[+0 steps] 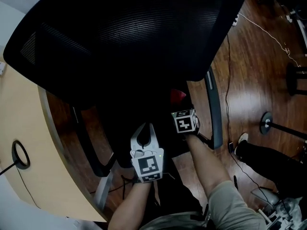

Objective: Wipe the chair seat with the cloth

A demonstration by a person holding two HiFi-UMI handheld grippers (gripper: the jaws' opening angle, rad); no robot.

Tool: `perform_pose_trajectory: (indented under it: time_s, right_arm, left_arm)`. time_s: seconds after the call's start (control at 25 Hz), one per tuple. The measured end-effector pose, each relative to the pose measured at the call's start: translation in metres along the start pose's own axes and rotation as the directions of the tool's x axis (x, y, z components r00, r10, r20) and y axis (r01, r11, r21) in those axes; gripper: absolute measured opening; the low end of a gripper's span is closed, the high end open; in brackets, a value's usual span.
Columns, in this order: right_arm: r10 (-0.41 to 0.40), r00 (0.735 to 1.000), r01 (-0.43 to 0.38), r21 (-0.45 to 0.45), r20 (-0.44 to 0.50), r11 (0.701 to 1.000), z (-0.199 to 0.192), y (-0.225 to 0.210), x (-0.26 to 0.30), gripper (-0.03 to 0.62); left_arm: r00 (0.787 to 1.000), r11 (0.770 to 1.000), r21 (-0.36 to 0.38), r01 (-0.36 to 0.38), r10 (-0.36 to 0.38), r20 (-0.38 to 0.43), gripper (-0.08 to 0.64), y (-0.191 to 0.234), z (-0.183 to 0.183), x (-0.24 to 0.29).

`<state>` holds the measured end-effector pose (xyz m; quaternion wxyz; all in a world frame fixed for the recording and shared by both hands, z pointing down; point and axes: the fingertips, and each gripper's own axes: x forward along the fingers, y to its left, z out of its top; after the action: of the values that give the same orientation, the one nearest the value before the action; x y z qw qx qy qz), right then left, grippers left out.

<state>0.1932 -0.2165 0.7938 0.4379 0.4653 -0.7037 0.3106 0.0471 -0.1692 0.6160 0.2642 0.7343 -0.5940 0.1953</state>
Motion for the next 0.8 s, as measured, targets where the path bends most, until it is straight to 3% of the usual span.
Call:
perform_pose_trajectory:
  time_s: [0.2,0.4,0.6,0.8]
  right_arm:
    - [-0.052,0.999,0.051,0.086,0.006,0.995,-0.013,-0.032,-0.008,0.094]
    - [-0.039,0.998,0.036,0.091,0.04,0.995,-0.002,-0.019,-0.015,0.094]
    - [0.13,0.983,-0.127,-0.032,0.126,0.991,0.028,0.088,-0.026,0.095]
    - [0.361,0.929,-0.34,-0.202,0.079,0.918,0.021,0.243,-0.031,0.095]
  left_arm:
    - [0.998,0.998,0.009,0.065,-0.065,-0.024,0.005,-0.029,-0.01,0.005]
    - [0.999,1.0,-0.007,0.029,-0.029,-0.045,0.006,-0.012,-0.019,-0.008]
    - [0.993,0.992,-0.065,-0.107,0.104,-0.049,0.005,0.053,-0.031,-0.045]
    - [0.972,0.97,-0.068,-0.234,0.231,-0.044,0.005,0.116,-0.041,-0.097]
